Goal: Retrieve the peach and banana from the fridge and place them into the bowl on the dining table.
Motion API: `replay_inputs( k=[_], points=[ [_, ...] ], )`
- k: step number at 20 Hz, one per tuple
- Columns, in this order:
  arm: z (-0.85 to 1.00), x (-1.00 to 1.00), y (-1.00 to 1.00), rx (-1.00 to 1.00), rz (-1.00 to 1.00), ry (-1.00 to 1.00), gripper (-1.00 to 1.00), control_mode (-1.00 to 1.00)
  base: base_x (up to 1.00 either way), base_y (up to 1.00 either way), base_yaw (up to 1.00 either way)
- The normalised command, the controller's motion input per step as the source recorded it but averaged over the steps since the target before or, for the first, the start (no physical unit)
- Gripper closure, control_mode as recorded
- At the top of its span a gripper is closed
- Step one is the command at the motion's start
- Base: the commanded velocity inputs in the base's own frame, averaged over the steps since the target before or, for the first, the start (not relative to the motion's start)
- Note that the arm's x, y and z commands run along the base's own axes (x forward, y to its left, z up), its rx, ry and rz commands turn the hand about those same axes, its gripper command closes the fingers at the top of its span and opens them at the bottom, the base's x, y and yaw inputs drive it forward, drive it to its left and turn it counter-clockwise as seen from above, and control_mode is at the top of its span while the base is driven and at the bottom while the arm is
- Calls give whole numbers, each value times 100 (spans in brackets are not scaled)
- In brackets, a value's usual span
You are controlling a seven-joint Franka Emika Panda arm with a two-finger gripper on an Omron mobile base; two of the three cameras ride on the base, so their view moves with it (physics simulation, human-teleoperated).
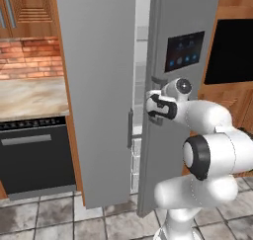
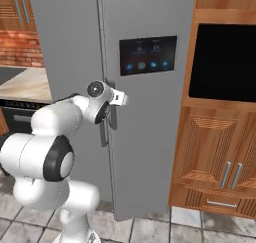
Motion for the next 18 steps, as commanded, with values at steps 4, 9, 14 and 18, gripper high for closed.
replay_inputs(
  k=[4, 9, 14, 18],
  points=[
    [35, -100, -74, 0, 0, 4, 100, -100, 0, 0, 0],
    [24, -100, -91, 3, 0, 1, 100, -100, 0, 0, 0],
    [19, -99, -82, 2, 0, 4, 100, -100, 0, 0, 0],
    [11, -82, -63, 0, 0, 0, -100, -100, 0, 0, 0]
  ],
)
